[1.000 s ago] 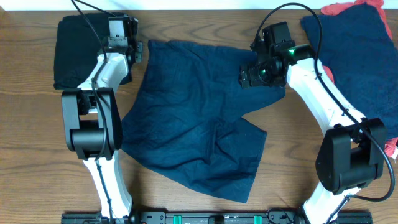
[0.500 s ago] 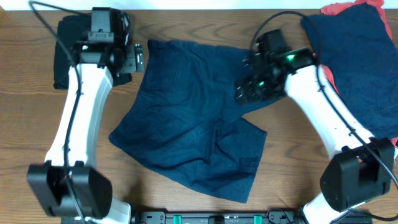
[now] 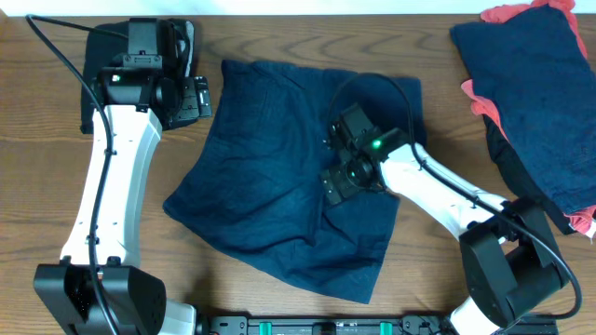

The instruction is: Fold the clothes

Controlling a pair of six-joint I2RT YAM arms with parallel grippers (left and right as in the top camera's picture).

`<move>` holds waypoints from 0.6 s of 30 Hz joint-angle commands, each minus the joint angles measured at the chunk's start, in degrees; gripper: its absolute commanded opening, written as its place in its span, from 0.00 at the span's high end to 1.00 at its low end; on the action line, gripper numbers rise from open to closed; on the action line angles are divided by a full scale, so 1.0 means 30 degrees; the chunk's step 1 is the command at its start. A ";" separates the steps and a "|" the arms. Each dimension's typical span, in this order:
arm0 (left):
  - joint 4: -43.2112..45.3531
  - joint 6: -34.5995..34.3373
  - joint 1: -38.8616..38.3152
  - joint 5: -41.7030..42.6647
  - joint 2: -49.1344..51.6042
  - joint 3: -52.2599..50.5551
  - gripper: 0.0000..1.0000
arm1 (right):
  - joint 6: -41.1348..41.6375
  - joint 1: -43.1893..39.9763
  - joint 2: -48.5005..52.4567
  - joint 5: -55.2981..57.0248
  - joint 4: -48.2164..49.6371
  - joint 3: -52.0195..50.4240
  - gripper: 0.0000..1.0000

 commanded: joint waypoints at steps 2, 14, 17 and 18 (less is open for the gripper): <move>-0.0160 -0.0240 0.0095 -0.0153 0.0007 0.0124 0.02 | 0.0248 -0.0342 0.0423 0.2310 0.1355 -0.0969 0.02; -0.0153 -0.0168 0.0095 -0.0160 0.0007 -0.0131 0.02 | 0.0634 -0.0743 0.3060 0.2521 0.1821 -0.1129 0.02; -0.0146 -0.0168 0.0095 -0.0160 0.0007 -0.0248 0.02 | 0.0962 -0.1056 0.3475 0.3264 0.1727 -0.1129 0.01; -0.0146 -0.0168 0.0095 -0.0160 0.0015 -0.0277 0.02 | 0.0947 -0.1224 0.3657 0.3424 0.1727 -0.1129 0.01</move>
